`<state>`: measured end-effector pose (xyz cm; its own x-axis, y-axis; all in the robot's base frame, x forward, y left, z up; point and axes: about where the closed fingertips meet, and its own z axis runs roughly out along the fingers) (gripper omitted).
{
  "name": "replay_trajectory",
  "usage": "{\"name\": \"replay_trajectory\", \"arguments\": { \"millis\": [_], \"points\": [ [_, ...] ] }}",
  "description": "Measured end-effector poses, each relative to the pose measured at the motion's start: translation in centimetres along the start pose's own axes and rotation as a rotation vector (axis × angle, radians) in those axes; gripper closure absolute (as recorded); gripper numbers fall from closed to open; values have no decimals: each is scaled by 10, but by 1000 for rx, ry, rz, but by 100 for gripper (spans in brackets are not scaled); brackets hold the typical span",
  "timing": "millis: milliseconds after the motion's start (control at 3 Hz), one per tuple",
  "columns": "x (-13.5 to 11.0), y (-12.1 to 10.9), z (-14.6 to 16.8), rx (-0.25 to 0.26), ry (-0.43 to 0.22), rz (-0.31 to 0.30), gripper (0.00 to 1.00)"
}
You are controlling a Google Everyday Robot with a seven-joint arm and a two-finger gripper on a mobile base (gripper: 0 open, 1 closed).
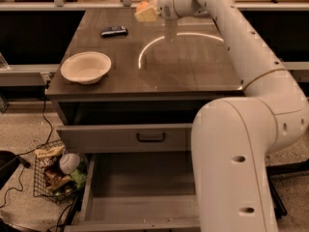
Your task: Move orange near rxbar blueberry
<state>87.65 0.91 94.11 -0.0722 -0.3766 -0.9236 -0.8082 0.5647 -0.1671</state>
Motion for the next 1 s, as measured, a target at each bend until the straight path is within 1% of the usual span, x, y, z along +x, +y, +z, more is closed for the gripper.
{"name": "replay_trajectory", "arguments": {
  "millis": [333, 667, 1000],
  "points": [
    [13, 7, 27, -28, -14, 46, 100],
    [27, 9, 45, -44, -28, 84, 100],
    [45, 8, 58, -41, -39, 109, 100]
  ]
}}
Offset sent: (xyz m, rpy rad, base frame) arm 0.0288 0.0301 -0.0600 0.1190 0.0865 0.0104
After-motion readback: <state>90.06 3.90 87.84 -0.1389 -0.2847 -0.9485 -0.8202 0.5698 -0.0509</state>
